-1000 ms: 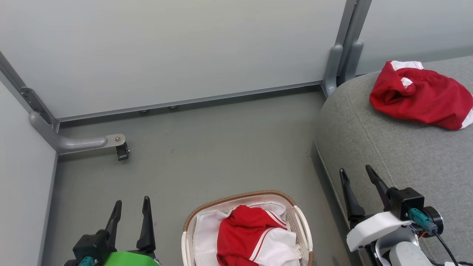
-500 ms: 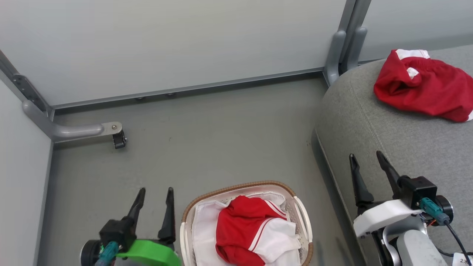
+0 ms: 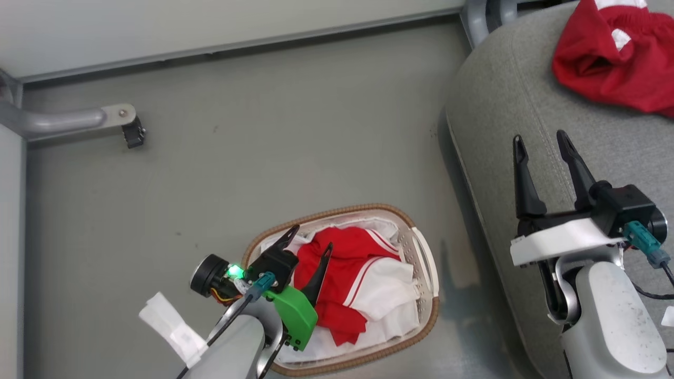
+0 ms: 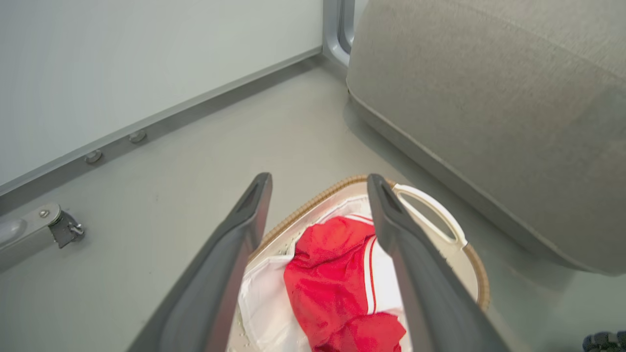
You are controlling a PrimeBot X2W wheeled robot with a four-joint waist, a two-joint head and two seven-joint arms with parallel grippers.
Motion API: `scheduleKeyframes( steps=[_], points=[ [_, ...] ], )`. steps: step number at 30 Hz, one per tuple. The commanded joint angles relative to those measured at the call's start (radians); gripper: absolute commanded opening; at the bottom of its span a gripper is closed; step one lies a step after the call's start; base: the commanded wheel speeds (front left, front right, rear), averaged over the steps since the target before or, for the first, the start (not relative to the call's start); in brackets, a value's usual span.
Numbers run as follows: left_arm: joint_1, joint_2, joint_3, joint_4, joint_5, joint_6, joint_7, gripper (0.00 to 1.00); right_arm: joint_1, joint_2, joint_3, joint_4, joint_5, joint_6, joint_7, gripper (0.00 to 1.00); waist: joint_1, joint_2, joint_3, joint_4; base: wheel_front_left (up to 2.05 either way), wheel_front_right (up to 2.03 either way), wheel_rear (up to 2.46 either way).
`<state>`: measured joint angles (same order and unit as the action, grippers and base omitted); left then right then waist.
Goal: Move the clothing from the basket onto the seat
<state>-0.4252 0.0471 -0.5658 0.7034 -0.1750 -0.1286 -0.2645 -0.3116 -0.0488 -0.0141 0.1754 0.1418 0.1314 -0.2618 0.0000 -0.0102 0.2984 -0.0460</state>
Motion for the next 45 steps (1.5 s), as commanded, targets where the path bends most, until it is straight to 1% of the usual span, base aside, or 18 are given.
scheduleKeyframes(
  steps=[1,6,10,13,15,20,25,29,33,34,35,36,37,38,39,45],
  points=[
    [-0.042,0.006,-0.028,0.043,-0.004,-0.003,0.003,1.0,-0.024,-0.003,0.004,-0.012,0.008,-0.001,-0.005,1.0,0.0,0.0102,0.14,-0.058,0.0,0.0,0.0],
    [-0.123,0.006,-0.159,0.237,-0.024,-0.003,0.04,1.0,-0.064,-0.003,0.018,-0.031,0.022,-0.001,-0.005,1.0,0.0,0.0102,0.23,-0.099,0.0,0.0,0.0],
    [-0.159,0.006,-0.195,0.337,-0.051,-0.003,0.048,1.0,-0.093,-0.003,0.038,-0.037,0.035,-0.001,-0.005,1.0,0.0,0.0102,0.289,-0.135,0.0,0.0,0.0],
    [-0.186,0.007,-0.202,0.4,-0.058,-0.002,0.051,1.0,-0.111,-0.002,0.052,-0.043,0.049,-0.001,-0.005,1.0,0.0,0.0102,0.329,-0.158,0.0,0.0,0.0],
    [-0.209,0.008,-0.208,0.441,-0.05,0.009,0.056,1.0,-0.123,-0.003,0.059,-0.05,0.058,-0.001,-0.005,1.0,0.0,0.0102,0.355,-0.171,0.0,0.0,0.0],
    [-0.263,0.032,-0.216,0.519,-0.041,0.027,0.062,1.0,-0.156,-0.002,0.081,-0.065,0.085,-0.001,-0.005,1.0,0.0,0.0102,0.418,-0.203,0.0,0.0,0.0],
    [-0.302,0.054,-0.209,0.551,-0.052,0.051,0.076,1.0,-0.186,-0.002,0.093,-0.082,0.108,-0.001,-0.005,1.0,0.0,0.0102,0.472,-0.224,0.0,0.0,0.0],
    [-0.309,0.055,-0.177,0.564,-0.095,0.061,0.096,1.0,-0.2,-0.002,0.102,-0.092,0.119,-0.001,-0.005,1.0,0.0,0.0102,0.5,-0.234,0.0,0.0,0.0],
    [-0.32,0.059,-0.182,0.572,-0.096,0.071,0.105,1.0,-0.214,-0.003,0.112,-0.098,0.129,-0.001,-0.005,1.0,0.0,0.0102,0.518,-0.241,0.0,0.0,0.0],
    [-0.322,0.057,-0.18,0.574,-0.101,0.071,0.105,0.94,-0.215,-0.003,0.113,-0.098,0.132,-0.001,-0.005,1.0,0.0,0.0102,0.52,-0.243,0.0,0.0,0.0],
    [-0.326,0.056,-0.18,0.575,-0.102,0.069,0.103,0.55,-0.215,-0.003,0.114,-0.099,0.133,-0.001,-0.005,1.0,0.0,0.0102,0.522,-0.244,0.0,0.0,0.0],
    [-0.328,0.054,-0.182,0.575,-0.102,0.068,0.098,0.42,-0.214,-0.003,0.114,-0.099,0.133,-0.001,-0.005,1.0,0.0,0.0102,0.523,-0.244,0.0,0.0,0.0],
    [-0.329,0.051,-0.183,0.576,-0.104,0.069,0.092,0.38,-0.215,-0.003,0.113,-0.098,0.134,-0.001,-0.005,1.0,0.0,0.0102,0.523,-0.243,0.0,0.0,0.0],
    [-0.329,0.051,-0.182,0.577,-0.107,0.07,0.086,0.14,-0.215,-0.003,0.111,-0.097,0.134,-0.001,-0.005,1.0,0.0,0.0102,0.522,-0.242,0.0,0.0,0.0],
    [-0.331,0.05,-0.182,0.577,-0.108,0.069,0.079,0.0,-0.213,-0.003,0.11,-0.095,0.133,-0.001,-0.005,1.0,0.0,0.0102,0.518,-0.24,0.0,0.0,0.0],
    [-0.328,0.037,-0.166,0.564,-0.138,0.054,0.035,0.0,-0.198,-0.003,0.102,-0.071,0.118,-0.001,-0.005,1.0,0.0,0.0102,0.475,-0.218,0.0,0.0,0.0]
  ],
)
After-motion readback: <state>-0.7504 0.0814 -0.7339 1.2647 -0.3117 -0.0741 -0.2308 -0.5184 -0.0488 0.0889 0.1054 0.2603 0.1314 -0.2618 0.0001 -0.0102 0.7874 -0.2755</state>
